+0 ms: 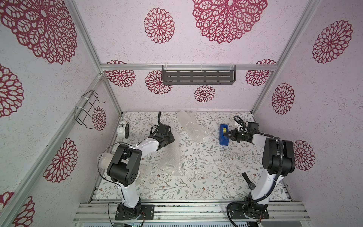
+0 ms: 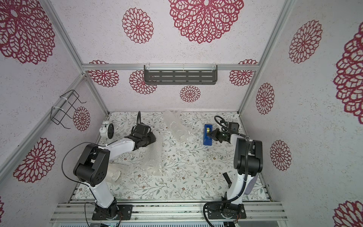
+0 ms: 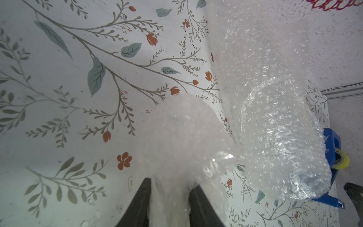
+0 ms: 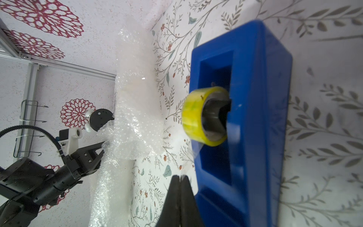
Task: Wrap vases in bubble wrap
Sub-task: Tear off the tape using the Tape Cutter.
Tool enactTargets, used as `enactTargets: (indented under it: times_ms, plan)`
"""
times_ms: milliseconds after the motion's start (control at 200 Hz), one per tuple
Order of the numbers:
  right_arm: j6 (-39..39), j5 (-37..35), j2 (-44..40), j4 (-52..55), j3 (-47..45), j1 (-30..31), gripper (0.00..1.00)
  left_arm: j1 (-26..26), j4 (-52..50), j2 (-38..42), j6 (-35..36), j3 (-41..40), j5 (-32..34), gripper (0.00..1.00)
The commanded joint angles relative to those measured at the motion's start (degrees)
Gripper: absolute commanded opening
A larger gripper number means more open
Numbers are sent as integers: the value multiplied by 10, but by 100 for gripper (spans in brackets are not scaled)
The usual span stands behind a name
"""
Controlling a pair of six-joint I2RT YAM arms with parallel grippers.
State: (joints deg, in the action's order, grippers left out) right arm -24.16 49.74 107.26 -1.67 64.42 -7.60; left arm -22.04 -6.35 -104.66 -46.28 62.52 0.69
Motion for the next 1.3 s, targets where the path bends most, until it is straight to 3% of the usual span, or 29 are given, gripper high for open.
enactTargets:
  times_ms: [0,520,640,826,1036,1296]
  plan:
    - [-40,15,-79,-43,-16,5,0,-7,-101,-41,10,-32,5,33]
    - [-134,-109,-221,-143,-254,5,0,-5,-93,-44,11,-35,1,32]
    - [-159,-142,-181,-187,-298,20,0,-4,-93,-48,10,-32,1,32]
    - [-249,-156,-101,-341,-357,39,0,-4,-94,-42,9,-34,0,32]
    - [-297,-228,-79,-376,-364,85,0,-5,-100,-38,12,-34,3,32]
    - [-393,-244,-41,-470,-388,108,0,-5,-103,-36,15,-33,1,32]
